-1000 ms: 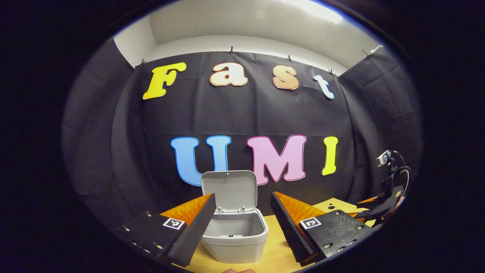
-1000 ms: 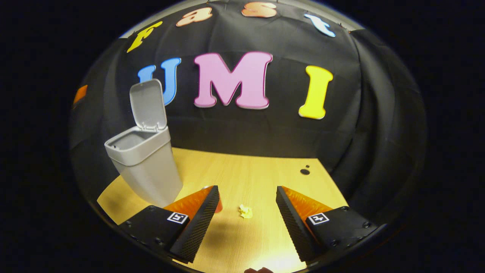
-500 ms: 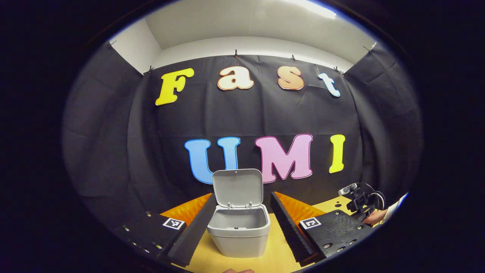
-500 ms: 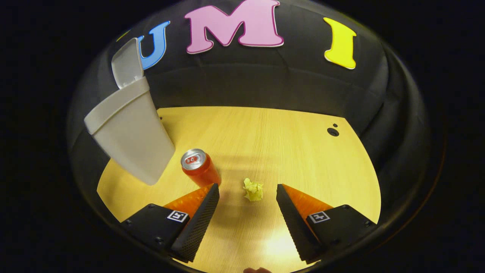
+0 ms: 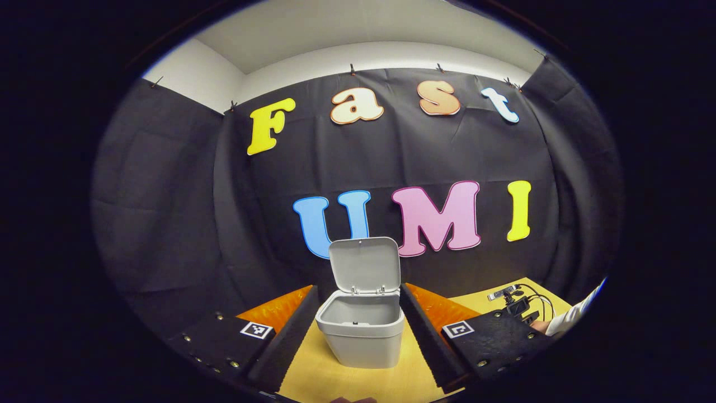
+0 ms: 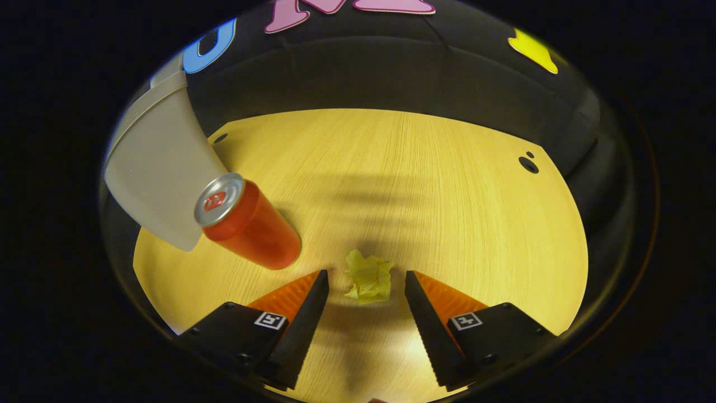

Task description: Press the lid of the desktop garbage bin to open it, pick up the crumpled paper on the desktop and throw it into the bin, then pick up the pop can on the desktop and drop it into the bin, and finally close the garbage bin lid.

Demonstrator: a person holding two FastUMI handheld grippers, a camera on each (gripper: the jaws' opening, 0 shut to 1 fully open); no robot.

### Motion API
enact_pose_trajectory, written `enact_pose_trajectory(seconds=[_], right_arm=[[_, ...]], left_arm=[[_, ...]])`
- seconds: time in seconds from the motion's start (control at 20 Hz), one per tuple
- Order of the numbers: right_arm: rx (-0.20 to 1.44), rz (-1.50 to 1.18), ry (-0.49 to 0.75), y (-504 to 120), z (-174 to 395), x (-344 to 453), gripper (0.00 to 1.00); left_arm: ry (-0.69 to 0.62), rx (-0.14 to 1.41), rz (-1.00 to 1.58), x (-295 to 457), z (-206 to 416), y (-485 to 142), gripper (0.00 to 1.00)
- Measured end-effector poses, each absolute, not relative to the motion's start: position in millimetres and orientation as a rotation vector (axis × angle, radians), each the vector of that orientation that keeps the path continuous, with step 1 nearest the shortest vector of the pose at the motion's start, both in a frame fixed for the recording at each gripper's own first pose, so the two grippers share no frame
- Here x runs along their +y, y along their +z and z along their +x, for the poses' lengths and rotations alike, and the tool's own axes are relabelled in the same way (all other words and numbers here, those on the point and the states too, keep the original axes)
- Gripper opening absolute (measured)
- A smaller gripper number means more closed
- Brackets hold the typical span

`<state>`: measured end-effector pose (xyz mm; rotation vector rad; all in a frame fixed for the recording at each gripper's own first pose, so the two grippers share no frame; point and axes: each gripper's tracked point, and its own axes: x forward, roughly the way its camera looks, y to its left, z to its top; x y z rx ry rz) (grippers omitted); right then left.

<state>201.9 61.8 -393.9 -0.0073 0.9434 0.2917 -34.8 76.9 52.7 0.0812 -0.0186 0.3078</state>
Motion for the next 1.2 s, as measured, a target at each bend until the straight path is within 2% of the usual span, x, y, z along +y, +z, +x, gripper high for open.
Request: enact_pose_trajectory(seconds=[0.05, 0.2, 0.25, 0.3, 0.6, 0.85, 1.2], right_arm=[[0.959, 0.003, 0.296, -399.8, 203.5, 61.1, 0.86], [0.944, 0.062, 0.310, -400.4, 210.8, 65.7, 0.42], [0.937, 0.061, 0.312, -398.2, 211.9, 64.7, 0.22], [0.935, 0.050, 0.314, -397.7, 210.8, 63.1, 0.30], [0.889, 0.029, 0.307, -368.8, 201.5, 61.5, 0.30], [0.708, 0.106, 0.282, -277.3, 191.4, 65.2, 0.30], [0.404, 0.118, 0.322, -129.6, 183.1, 95.3, 0.30]], left_arm=[[0.318, -0.008, 0.082, 72.2, -35.5, 50.3, 0.95], [0.329, 0.014, 0.060, 60.5, -33.0, 41.5, 0.95], [0.327, 0.022, 0.050, 58.9, -31.7, 38.9, 0.95], [0.322, 0.025, 0.041, 58.5, -29.7, 35.7, 0.95], [0.261, 0.008, 0.011, 78.9, -12.8, 31.8, 0.95], [0.172, -0.005, 0.022, 103.0, 6.7, 21.7, 0.94], [0.020, -0.009, -0.007, 109.2, 37.2, 5.2, 0.95]])
